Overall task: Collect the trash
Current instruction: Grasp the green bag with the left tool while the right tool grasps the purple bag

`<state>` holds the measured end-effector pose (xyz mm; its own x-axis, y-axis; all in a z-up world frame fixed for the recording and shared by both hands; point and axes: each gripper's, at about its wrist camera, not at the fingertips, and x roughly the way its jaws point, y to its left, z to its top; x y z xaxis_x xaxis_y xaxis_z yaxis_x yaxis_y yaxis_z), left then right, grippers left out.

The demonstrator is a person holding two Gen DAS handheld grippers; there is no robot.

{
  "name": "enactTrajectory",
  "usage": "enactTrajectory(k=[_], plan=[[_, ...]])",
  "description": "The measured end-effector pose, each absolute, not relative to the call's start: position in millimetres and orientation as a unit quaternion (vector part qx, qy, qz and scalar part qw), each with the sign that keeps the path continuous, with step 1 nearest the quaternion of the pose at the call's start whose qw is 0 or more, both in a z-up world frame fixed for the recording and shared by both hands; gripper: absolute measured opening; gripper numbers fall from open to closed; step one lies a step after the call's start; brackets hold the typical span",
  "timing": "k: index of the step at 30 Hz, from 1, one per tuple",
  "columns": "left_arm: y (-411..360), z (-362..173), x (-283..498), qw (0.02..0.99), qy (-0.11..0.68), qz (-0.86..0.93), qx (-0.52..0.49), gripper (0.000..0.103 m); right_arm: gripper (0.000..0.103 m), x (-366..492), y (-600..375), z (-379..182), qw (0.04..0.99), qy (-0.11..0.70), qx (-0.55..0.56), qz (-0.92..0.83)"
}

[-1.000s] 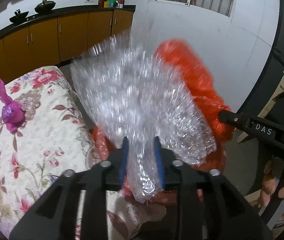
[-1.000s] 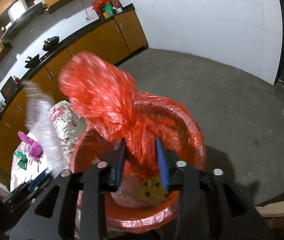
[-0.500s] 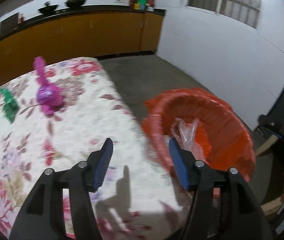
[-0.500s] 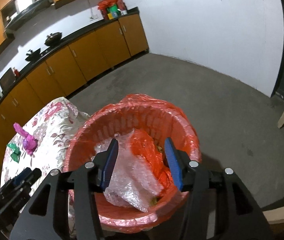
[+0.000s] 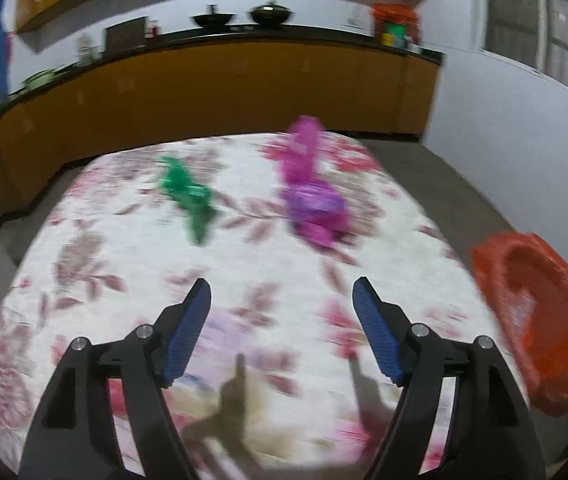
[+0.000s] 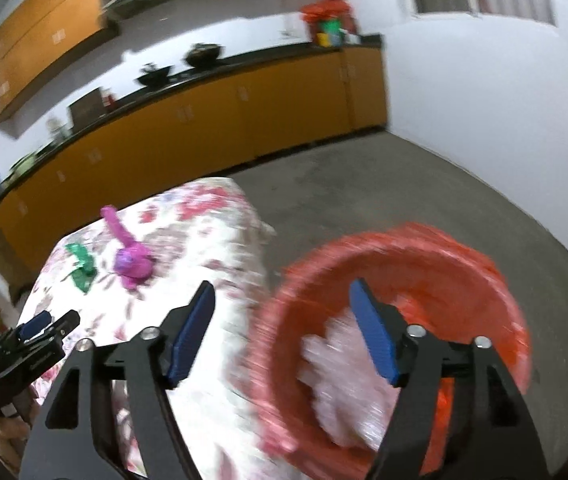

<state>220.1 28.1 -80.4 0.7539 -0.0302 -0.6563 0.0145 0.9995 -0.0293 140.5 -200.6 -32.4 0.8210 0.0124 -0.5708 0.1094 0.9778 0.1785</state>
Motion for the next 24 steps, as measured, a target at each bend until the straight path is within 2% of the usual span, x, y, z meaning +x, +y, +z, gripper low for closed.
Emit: enactTrajectory(k=[9,18,21,24], plan=[[121.4,-79.1,261.4,0.936,0.34,0.091,-0.019,0.08,0.074,251.3,-90.7,-49.3,0.937,0.332,0.07,0.081],[163.4,-74.2,291.8,0.934,0.339,0.106,-0.032,0.081,0.074,331.3,-33.1,-104.8,0.906,0.409,0.051,0.101],[161.0,-78.1,303.0,0.932,0.346,0.098,-0.043,0.08,0.056,342.9,-25.6,-121.3,0.893,0.436,0.03,0.105],[145.5,-84.4,319.0,0.928,0.361,0.073,-0.056,0.08,0.052,331.8,-35.3,-118.5,0.898,0.426,0.029,0.11]])
